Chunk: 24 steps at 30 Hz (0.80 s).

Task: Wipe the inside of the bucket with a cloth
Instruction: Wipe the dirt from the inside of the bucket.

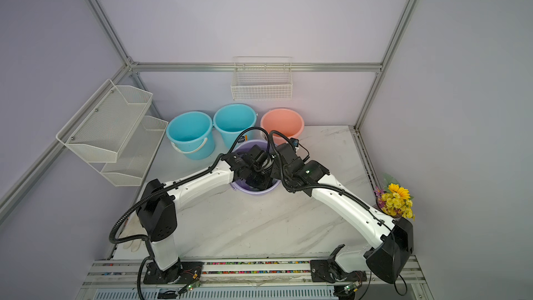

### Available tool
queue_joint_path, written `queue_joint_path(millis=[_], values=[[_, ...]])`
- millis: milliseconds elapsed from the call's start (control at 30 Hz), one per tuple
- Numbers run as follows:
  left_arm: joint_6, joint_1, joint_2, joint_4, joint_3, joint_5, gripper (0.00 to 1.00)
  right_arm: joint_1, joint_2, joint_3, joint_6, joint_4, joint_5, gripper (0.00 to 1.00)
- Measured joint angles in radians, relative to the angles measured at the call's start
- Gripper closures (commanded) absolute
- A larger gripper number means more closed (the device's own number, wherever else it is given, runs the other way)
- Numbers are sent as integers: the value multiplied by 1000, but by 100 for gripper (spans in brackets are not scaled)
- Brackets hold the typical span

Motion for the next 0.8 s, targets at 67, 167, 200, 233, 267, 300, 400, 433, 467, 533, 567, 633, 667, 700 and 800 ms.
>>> queue_joint_path(millis=[67, 167, 200, 233, 267, 300, 400, 433, 467, 533, 567, 633, 667, 700, 800], values=[[42, -2, 0, -46, -2, 18, 100, 4, 1, 4, -10, -21, -6, 100], [103, -10, 0, -136, -1, -12, 100, 13, 10, 14, -26, -39, -22, 100], [123, -12, 0, -171, 0, -46, 100, 17, 14, 18, -31, -43, -29, 100], [140, -14, 0, -200, 1, -75, 100, 20, 18, 19, -34, -43, -34, 100], [158, -16, 0, -237, 3, -111, 100, 23, 21, 20, -37, -43, -40, 100], [174, -17, 0, -274, 5, -146, 100, 25, 23, 20, -40, -44, -47, 100], [206, -22, 0, -366, 13, -265, 100, 29, 34, 32, -51, -60, -49, 100], [214, -24, 0, -392, 17, -308, 100, 30, 42, 42, -57, -64, -51, 100], [217, -26, 0, -410, 19, -345, 100, 31, 50, 51, -59, -66, -51, 100], [219, -28, 0, -443, 27, -427, 100, 33, 65, 67, -65, -66, -50, 100], [219, -29, 0, -460, 33, -470, 100, 34, 69, 72, -68, -65, -50, 100], [216, -30, 0, -480, 48, -546, 100, 37, 72, 83, -68, -64, -50, 100], [215, -31, 0, -484, 56, -579, 100, 37, 72, 86, -69, -62, -50, 100], [210, -33, 0, -486, 65, -616, 100, 37, 72, 90, -68, -58, -48, 100], [180, -37, 0, -479, 85, -738, 100, 37, 70, 98, -69, -49, -49, 100]])
